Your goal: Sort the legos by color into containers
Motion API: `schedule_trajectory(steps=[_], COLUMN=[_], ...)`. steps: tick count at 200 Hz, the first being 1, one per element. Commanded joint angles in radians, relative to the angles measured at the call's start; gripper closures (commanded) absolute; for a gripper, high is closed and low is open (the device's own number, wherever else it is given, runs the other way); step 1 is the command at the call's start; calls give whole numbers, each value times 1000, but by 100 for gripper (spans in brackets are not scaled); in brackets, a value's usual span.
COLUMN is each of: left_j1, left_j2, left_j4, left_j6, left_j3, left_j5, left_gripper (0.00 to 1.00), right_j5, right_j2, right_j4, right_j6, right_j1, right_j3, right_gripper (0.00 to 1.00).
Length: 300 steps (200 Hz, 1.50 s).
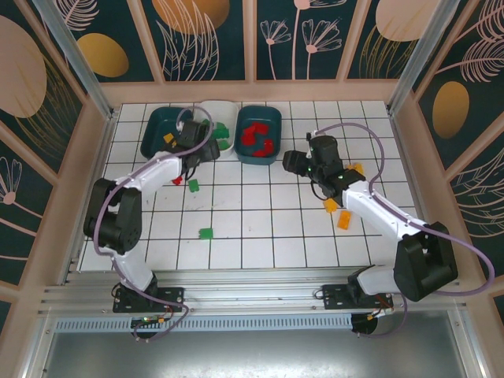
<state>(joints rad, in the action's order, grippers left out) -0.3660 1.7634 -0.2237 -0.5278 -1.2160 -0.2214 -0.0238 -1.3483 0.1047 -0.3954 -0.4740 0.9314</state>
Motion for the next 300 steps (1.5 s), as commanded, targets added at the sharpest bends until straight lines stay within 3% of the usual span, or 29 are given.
schedule_trajectory(steps=[1,36,63,108,125,143,154,172,192,229,300], left_j1=[5,7,6,5,6,6,6,5,5,5,5], left_j2=[-35,-10,-8,74,92,100,102,95,74,-12,54], left_j4=[84,114,112,148,156,159,156,153,139,132,131], left_j6=[-50,-64,-100,-100,-102,-93,-88,-83,-77,-64,-39], left_j3=[144,212,237,250,250,250,249,249,250,262,250], left_j5=[-15,22,-7,34,11,3,5,8,15,28,15], left_gripper=[19,29,31,37,43,57,59,59,48,39,38], right_j5=[34,50,41,36,30,24,24,25,29,31,26], right_j2=[-3,-51,-61,-81,-79,-78,-81,-85,-89,-107,-123], right_j4=[-49,-64,-62,-47,-40,-33,-26,-26,-26,-31,-36], right_j6=[3,-3,-6,-8,-3,-1,2,3,1,-3,-11], right_j1=[-19,-29,-40,-43,-45,-45,-45,-46,-47,-50,-60], right_j3=[-12,3,3,18,23,25,29,33,41,49,45], right_gripper=[33,33,33,34,34,35,35,36,36,36,36])
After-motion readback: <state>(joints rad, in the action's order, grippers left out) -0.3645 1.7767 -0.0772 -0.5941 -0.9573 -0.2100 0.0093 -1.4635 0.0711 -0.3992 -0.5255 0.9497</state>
